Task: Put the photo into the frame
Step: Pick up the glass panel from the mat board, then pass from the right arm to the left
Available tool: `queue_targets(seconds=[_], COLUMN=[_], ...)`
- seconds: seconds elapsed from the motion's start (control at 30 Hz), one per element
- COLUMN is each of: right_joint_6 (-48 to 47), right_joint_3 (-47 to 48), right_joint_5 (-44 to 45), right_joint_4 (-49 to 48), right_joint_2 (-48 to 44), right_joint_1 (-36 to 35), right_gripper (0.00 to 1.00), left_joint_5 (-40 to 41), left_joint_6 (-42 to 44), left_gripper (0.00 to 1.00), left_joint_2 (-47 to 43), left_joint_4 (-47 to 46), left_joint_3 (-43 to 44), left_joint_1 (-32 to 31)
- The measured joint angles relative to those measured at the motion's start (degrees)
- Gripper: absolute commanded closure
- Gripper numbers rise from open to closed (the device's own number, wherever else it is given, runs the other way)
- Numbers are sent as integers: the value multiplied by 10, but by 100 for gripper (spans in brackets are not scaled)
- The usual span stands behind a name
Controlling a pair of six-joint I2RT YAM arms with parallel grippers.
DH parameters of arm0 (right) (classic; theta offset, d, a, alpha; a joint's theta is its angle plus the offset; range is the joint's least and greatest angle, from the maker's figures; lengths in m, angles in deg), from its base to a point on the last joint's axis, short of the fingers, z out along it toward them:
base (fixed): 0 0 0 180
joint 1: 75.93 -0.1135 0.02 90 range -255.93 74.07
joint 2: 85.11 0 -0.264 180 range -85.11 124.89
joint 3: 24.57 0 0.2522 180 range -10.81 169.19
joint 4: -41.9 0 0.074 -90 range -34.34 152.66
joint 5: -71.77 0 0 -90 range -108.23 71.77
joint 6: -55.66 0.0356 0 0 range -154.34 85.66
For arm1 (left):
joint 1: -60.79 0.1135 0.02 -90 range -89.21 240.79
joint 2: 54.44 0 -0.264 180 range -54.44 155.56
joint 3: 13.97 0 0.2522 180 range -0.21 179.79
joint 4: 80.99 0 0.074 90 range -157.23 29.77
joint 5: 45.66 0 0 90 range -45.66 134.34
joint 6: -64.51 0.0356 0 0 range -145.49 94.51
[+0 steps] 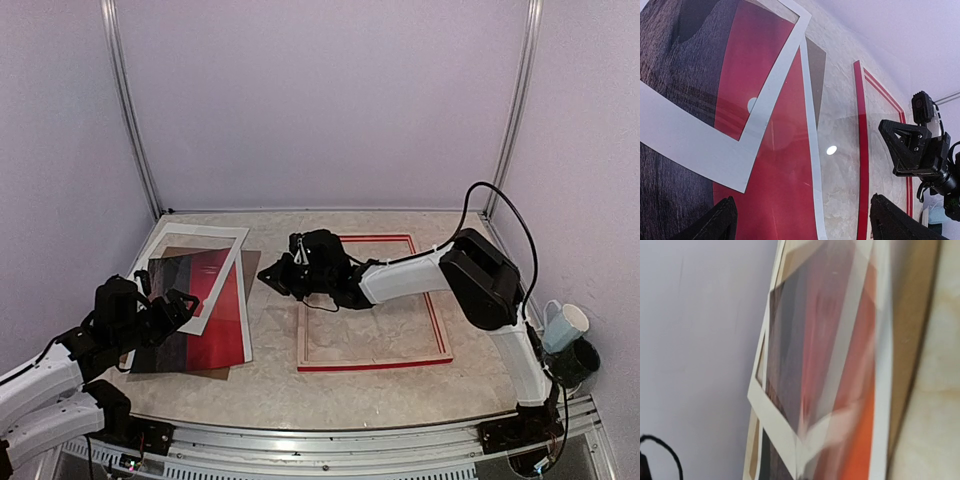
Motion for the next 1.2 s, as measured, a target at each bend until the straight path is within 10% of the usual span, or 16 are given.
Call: queue_targets(seconds=[1.2], right_joint_6=[64], right_joint_3=[-427], right_joint_5=[304], right_joint_4=[-31], right_joint_2=[-335], right_joint_1=[53], right_gripper=[100], left_joint_5=[3], left_joint_6=[-9], left_gripper=[9], left_joint_2=[-3], left_joint_4=[4], left_joint_3=[0], left_joint_1=[-3])
